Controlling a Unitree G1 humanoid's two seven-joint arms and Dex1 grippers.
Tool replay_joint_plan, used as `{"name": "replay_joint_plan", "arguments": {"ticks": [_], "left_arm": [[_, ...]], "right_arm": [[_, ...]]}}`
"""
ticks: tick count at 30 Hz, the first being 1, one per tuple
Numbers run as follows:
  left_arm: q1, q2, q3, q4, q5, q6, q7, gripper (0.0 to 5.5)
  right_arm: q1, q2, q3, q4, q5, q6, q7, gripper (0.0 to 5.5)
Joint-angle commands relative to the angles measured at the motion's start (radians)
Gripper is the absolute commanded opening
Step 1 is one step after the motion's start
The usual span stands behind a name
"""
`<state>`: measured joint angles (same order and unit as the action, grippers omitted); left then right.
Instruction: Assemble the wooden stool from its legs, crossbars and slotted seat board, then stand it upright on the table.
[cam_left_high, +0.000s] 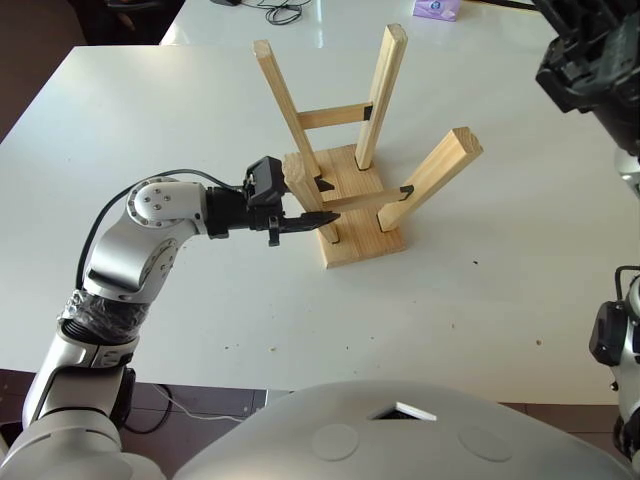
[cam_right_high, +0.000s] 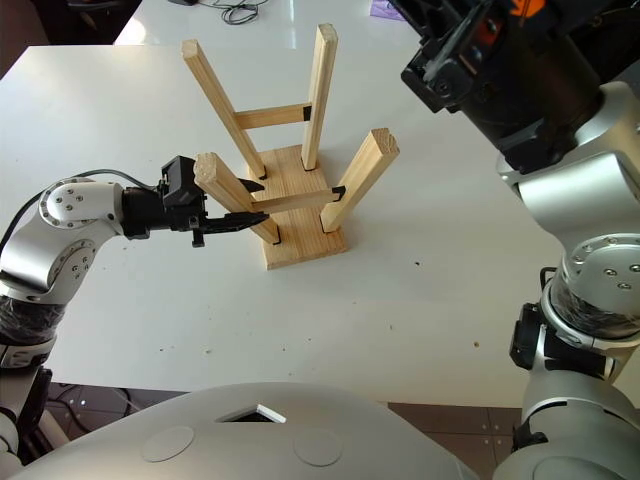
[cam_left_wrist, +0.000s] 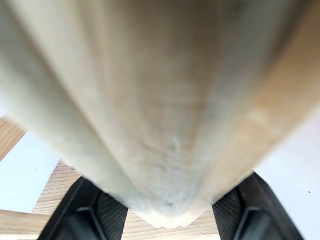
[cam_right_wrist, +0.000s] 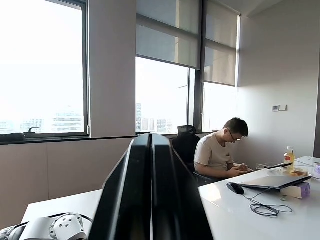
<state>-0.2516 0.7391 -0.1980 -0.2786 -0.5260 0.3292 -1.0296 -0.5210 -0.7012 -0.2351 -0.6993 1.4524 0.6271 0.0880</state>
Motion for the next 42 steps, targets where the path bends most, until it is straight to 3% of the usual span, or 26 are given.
{"name": "replay_joint_plan", "arguments": {"ticks": [1, 8, 13, 17, 22, 27, 30, 37, 42], "left_arm": [[0.043, 0.023, -0.096, 0.059, 0.123, 0.078, 0.013, 2.41], [0.102, -0.122, -0.201, 0.252, 0.275, -0.026, 0.094, 3.42], [0.205, -0.066, -0.193, 0.342, 0.327, -0.184, 0.046, 4.25], [0.253, 0.034, -0.072, 0.214, 0.168, -0.155, -0.074, 4.76], [0.313, 0.125, 0.169, 0.021, -0.111, 0.012, -0.150, 4.76], [0.229, 0.105, 0.354, -0.023, -0.343, 0.169, -0.074, 4.76], [0.102, 0.070, 0.433, -0.005, -0.473, 0.248, 0.023, 4.23], [-0.061, 0.046, 0.482, -0.036, -0.657, 0.386, 0.154, 4.04], [-0.113, -0.012, 0.451, -0.105, -0.700, 0.408, 0.233, 3.21]], "right_arm": [[0.016, -0.006, 0.013, -0.007, -0.010, 0.006, 0.019, 0.00], [0.008, 0.006, 0.035, 0.061, -0.043, 0.010, 0.077, 0.00], [0.068, -0.032, 0.019, 0.072, -0.077, 0.033, 0.133, 0.00], [0.148, -0.054, -0.035, 0.052, -0.111, 0.024, 0.145, 0.00], [0.219, -0.068, -0.104, 0.018, -0.140, 0.010, 0.134, 0.00], [0.268, -0.066, -0.140, 0.031, -0.208, 0.000, 0.119, 0.00], [0.271, -0.064, -0.113, 0.037, -0.255, 0.006, 0.126, 0.00], [0.269, -0.061, -0.042, 0.050, -0.377, 0.009, 0.173, 0.00], [0.260, -0.050, -0.014, 0.067, -0.441, 0.007, 0.191, 0.00]]}}
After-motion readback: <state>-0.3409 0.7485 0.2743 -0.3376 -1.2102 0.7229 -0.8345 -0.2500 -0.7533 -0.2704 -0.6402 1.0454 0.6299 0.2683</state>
